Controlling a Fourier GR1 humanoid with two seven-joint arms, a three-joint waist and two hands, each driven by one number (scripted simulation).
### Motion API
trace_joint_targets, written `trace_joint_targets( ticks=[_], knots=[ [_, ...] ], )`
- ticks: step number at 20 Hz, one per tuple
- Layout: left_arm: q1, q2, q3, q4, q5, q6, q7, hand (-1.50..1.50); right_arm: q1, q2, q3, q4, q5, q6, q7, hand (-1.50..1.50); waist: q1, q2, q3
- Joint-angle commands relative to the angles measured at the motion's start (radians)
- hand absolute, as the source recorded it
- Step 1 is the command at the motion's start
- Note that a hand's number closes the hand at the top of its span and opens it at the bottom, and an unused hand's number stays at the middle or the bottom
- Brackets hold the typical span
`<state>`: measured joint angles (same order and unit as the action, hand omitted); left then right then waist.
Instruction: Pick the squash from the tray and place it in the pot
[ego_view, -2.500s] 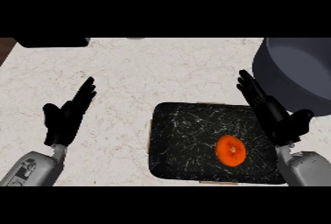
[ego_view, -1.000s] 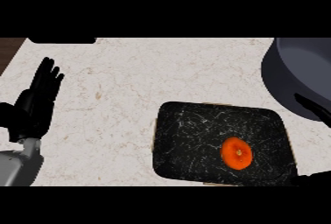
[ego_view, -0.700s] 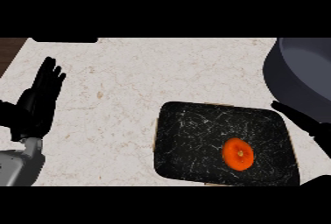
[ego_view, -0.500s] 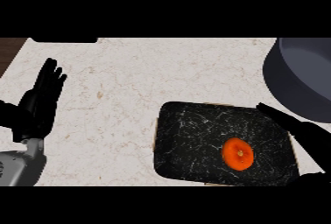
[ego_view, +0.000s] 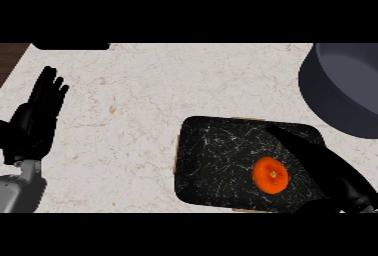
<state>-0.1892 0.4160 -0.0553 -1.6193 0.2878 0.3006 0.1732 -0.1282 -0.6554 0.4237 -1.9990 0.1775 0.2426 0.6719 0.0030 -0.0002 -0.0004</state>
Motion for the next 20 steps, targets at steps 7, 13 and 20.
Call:
trace_joint_targets(
  ticks=[7, 13, 20],
  knots=[
    [-0.052, -0.058, 0.031, -0.016, -0.064, -0.007, 0.075, 0.00, 0.011, 0.138, -0.001, 0.074, 0.174, 0.072, 0.032, -1.50, -0.004, 0.000, 0.000],
    [0.043, -0.142, -0.010, -0.053, -0.143, 0.006, 0.024, 0.00, 0.070, 0.207, 0.003, 0.134, 0.276, 0.060, -0.066, -1.50, -0.002, 0.000, 0.001],
    [-0.018, -0.101, 0.121, 0.022, -0.098, -0.122, 0.022, 0.00, 0.028, 0.275, -0.088, 0.196, 0.324, 0.143, -0.050, -1.50, -0.004, 0.000, 0.000]
  ],
)
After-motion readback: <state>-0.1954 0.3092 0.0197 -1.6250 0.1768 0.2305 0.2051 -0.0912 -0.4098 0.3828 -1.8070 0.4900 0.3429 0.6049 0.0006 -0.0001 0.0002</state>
